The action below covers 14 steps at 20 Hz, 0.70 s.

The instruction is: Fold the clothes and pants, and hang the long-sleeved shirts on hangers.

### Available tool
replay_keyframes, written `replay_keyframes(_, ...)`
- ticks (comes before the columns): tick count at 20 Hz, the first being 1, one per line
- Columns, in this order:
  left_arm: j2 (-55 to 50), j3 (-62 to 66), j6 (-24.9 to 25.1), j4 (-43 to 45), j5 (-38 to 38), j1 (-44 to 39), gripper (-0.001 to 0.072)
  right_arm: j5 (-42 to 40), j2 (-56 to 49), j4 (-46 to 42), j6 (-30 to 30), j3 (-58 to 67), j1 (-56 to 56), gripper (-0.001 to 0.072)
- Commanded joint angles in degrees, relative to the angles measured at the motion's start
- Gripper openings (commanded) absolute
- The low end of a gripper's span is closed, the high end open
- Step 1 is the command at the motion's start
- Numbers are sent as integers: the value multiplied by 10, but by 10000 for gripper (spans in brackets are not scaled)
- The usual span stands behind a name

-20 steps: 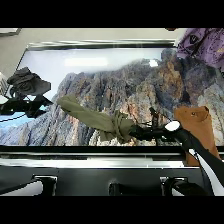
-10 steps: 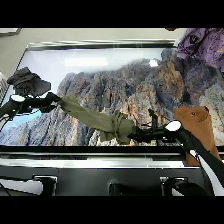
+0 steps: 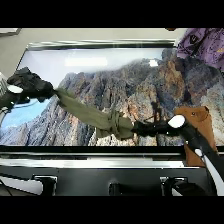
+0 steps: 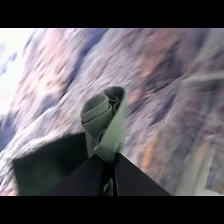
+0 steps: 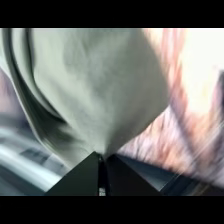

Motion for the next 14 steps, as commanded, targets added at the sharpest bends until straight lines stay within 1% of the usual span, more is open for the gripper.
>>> replay_keyframes(1, 63, 92, 6, 13, -31, 12, 12, 4, 37, -199, 85, 149, 0, 25)
replay_keyframes(4, 146, 170, -26, 70, -87, 22, 12, 31, 64, -295, 88, 307, 0, 25)
replay_keyframes(6, 219, 190, -62, 145, -114, 24, 13, 38, 97, -341, 79, 391, 0, 25)
replay_keyframes(7, 263, 190, -90, 190, -126, 24, 13, 38, 118, -357, 73, 423, 0, 25)
replay_keyframes(9, 341, 190, -142, 265, -165, 24, 13, 37, 166, -370, 53, 456, 0, 26)
replay_keyframes(11, 403, 189, -186, 315, -216, 24, 14, 45, 215, -373, 49, 458, 0, 26)
replay_keyframes(12, 431, 189, -200, 333, -246, 24, 14, 57, 231, -373, 49, 458, 0, 26)
replay_keyframes(14, 468, 189, -203, 343, -295, 24, 14, 81, 253, -374, 52, 458, 0, 26)
